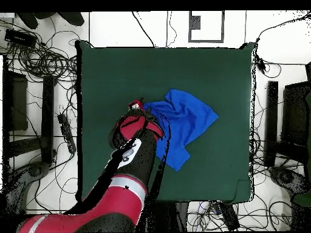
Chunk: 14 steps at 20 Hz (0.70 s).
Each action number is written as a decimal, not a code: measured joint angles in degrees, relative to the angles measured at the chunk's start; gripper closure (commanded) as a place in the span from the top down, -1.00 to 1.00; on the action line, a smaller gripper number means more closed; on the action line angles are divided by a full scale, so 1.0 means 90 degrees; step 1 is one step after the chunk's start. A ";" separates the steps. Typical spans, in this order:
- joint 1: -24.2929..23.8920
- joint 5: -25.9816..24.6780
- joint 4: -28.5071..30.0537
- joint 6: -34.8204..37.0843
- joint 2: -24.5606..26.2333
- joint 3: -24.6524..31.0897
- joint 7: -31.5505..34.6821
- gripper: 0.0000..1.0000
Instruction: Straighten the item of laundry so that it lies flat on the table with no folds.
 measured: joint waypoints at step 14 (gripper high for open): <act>-0.1824 -0.2821 -0.0029 -0.1019 -0.0622 0.2199 0.0000 1.00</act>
